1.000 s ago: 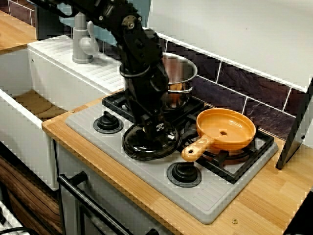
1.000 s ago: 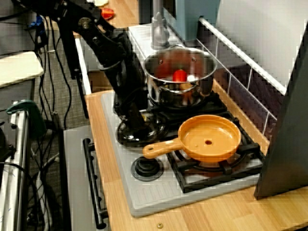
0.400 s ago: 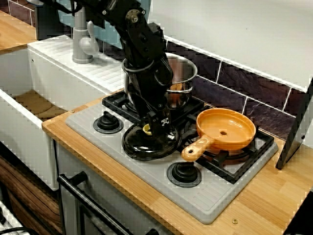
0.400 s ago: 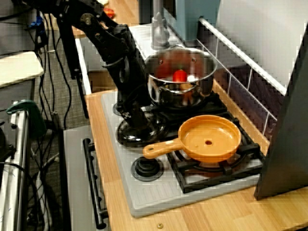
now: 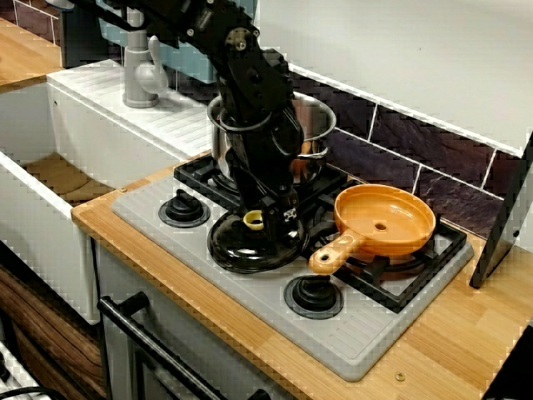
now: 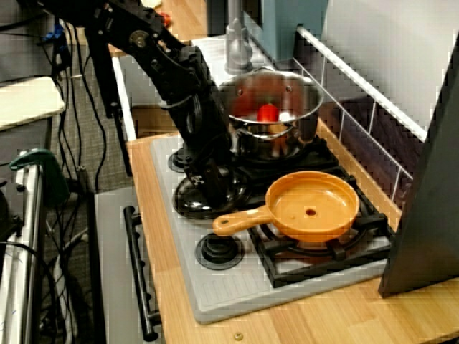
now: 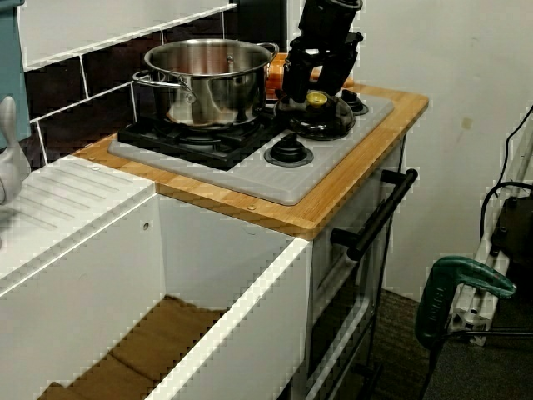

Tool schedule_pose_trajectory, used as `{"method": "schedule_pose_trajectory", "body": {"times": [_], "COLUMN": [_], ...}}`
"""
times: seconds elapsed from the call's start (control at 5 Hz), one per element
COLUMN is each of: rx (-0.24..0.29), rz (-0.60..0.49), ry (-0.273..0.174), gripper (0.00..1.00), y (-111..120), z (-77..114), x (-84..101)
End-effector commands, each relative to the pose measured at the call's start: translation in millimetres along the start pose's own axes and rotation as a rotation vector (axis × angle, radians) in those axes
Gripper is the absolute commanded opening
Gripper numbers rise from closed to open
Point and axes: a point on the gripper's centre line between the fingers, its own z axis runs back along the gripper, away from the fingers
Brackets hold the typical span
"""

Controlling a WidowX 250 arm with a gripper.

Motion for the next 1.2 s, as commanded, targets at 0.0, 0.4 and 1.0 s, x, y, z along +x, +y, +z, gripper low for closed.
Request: {"method": "schedule_pose_trajectory", "body": {"times": [0.0, 0.4, 1.0], "rx": [0.010, -0.003, -0.004], "rz": [-0.019, -0.035, -0.035], "ry": [-0.027, -0.017, -0.004], "gripper": [1.00, 1.00, 1.00], "y": [-1, -9, -1], "z": [6.0, 12.2, 12.1], "x": [11.8, 3.7, 0.1]}}
